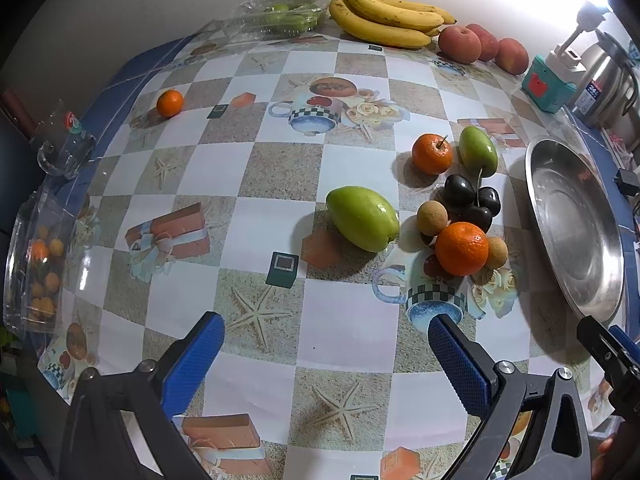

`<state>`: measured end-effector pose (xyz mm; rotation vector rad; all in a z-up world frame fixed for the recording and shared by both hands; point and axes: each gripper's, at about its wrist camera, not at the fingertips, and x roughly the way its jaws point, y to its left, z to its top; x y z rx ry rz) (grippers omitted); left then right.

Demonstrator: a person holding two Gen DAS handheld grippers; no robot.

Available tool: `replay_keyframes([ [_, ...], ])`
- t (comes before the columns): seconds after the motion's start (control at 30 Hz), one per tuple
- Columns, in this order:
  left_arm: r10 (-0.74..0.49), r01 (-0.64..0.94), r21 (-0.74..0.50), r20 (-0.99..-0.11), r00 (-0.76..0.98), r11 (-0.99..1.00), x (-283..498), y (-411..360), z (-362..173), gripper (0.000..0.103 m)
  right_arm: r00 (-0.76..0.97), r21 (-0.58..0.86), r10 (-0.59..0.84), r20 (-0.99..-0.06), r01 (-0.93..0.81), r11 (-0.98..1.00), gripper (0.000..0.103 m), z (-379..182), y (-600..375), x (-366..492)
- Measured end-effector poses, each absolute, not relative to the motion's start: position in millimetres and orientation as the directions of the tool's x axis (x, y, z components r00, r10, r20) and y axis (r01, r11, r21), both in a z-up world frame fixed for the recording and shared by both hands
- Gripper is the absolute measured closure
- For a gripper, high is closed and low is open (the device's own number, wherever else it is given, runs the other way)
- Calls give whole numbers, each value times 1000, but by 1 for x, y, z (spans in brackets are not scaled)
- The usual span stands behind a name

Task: Organize fruits

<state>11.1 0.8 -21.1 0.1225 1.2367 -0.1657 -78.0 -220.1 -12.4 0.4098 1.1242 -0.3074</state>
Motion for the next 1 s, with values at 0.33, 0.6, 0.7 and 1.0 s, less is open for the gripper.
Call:
replay_keyframes([
  [0.33,-58,188,2,-948,312,982,12,4,-23,0,402,161,-32,-915,437,885,2,-13,-220,-78],
  [0.6,-56,187,3,-949,309,982,12,3,-24,0,399,158,-32,-916,435,886,2,-15,-219,-78],
  [0.7,-55,187,4,-950,309,982,12,2,-24,0,399,158,-32,-917,435,887,2,-15,-219,-78],
  [1.0,-56,187,3,-950,308,982,12,3,-25,0,397,158,-32,-917,435,886,2,-16,-220,-78],
])
